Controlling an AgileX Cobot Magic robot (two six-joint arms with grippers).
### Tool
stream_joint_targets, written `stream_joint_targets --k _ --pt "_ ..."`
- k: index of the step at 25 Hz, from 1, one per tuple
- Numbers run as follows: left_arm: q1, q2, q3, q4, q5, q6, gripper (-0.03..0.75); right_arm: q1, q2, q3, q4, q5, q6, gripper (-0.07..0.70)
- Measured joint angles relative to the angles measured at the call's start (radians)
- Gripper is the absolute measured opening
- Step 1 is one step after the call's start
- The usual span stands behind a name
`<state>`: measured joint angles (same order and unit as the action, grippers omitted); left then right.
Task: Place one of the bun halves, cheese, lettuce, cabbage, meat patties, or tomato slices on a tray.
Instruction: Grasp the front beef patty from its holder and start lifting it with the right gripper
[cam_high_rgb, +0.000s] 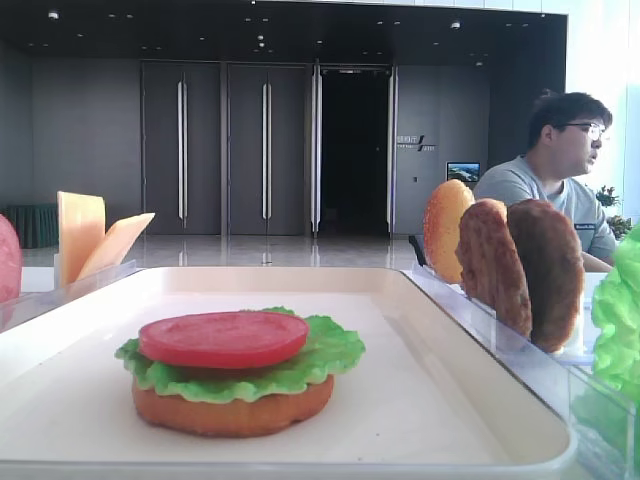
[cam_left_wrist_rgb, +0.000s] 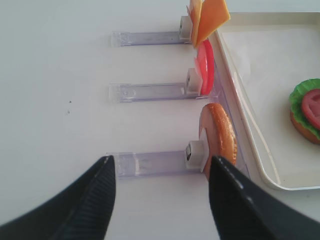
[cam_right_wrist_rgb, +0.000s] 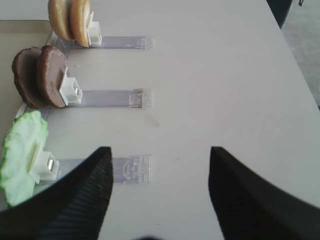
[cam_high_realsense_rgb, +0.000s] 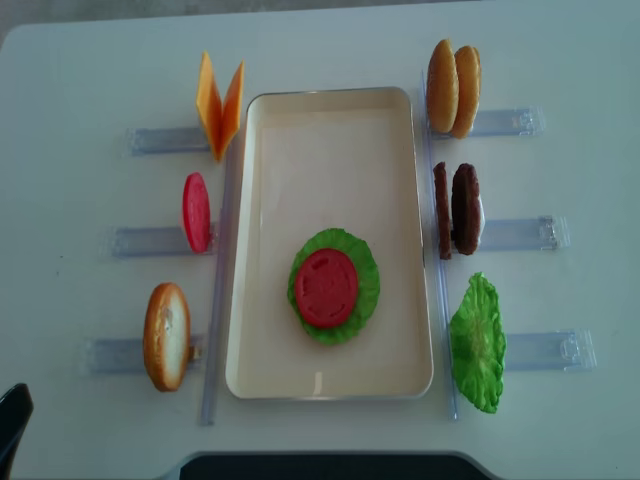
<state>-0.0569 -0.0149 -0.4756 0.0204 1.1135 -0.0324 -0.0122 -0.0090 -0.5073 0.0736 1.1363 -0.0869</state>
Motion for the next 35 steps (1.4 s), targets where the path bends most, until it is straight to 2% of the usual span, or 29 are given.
stream_joint_targets --k 17,22,25,28,35 --pt "0.000 0.000 0.000 0.000 0.000 0.000 0.453 0.000 0.029 0.000 0.000 0.001 0.000 0.383" --pt "0.000 0.000 0.000 0.000 0.000 0.000 0.453 0.000 0.243 -0.006 0.038 -0.017 0.000 0.379" --pt "0.000 0.000 0.000 0.000 0.000 0.000 0.453 0.000 0.397 -0.045 0.110 -0.067 0.000 0.379" --pt "0.000 0.000 0.000 -0.001 0.000 0.000 0.453 0.000 0.570 -0.110 0.150 -0.097 0.000 0.379" --pt "0.000 0.000 0.000 -0.001 0.000 0.000 0.453 0.000 0.970 -0.317 0.132 -0.112 0.000 0.379"
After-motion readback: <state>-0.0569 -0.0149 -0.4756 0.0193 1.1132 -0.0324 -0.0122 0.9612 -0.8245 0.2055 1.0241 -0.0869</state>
